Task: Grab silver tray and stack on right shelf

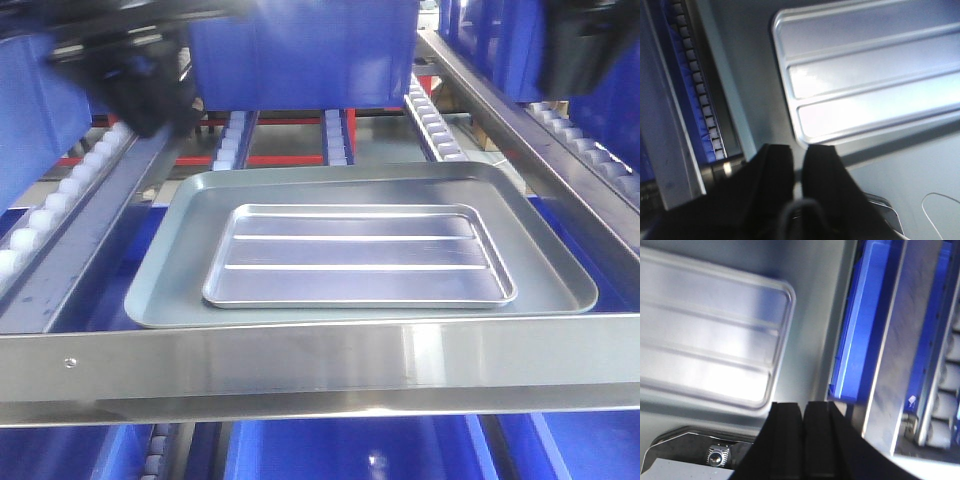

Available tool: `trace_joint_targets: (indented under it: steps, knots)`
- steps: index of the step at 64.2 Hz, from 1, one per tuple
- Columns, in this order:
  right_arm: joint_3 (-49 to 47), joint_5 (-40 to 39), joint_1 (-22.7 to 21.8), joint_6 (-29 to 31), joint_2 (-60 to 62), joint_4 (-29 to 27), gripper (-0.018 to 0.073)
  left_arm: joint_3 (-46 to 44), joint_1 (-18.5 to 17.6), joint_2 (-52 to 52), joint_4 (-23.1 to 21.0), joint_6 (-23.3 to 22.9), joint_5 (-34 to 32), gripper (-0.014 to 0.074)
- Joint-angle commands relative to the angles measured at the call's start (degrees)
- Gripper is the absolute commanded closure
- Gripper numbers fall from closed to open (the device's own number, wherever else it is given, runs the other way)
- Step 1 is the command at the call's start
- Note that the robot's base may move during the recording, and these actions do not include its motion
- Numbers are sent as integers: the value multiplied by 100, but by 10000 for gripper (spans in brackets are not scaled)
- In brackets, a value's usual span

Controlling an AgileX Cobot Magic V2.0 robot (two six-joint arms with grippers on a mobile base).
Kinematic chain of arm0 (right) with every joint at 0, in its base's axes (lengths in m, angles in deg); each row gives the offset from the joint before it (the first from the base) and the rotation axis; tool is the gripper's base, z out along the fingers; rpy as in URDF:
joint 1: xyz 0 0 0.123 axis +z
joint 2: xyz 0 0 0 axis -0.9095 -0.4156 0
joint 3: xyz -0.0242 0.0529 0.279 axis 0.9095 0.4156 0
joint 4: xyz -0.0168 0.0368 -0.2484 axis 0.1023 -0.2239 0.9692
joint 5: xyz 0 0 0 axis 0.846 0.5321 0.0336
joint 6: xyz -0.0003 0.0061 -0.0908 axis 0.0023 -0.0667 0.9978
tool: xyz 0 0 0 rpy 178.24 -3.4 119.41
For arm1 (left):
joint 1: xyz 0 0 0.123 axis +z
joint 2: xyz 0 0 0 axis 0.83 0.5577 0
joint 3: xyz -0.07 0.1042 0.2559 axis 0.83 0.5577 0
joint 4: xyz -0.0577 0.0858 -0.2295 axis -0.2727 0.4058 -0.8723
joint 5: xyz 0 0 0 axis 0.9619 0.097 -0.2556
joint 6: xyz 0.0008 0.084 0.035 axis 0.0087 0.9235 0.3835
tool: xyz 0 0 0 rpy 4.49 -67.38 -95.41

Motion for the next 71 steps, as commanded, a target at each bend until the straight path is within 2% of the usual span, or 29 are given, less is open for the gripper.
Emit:
trace_joint_targets:
  steps: [1,15,23,38,45,56,71]
  knots:
    - [375,-407,-7,73,615,141,503,672,-24,-799,77,8,-830,700]
    - [2060,-1322,-7,73,1730,130,503,2813,-24,-2057,77,8,-2267,689]
    - [2939,-1764,-2,73,2476,113,503,3680,-24,-2815,77,8,-2627,689]
    - [4021,-2203,-2,73,4505,108,503,4262,-24,-4588,125,45,-2523,689]
    - [4130,-2191,-2,73,5460,108,503,4262,-24,-5340,125,234,-2277,689]
    - [4130,-2313,-2,80,6856,108,503,4212,-24,-6461,125,244,-1762,689]
    - [4130,-2323,-2,80,7501,114,503,4169,-24,-7303,180,271,-1647,689]
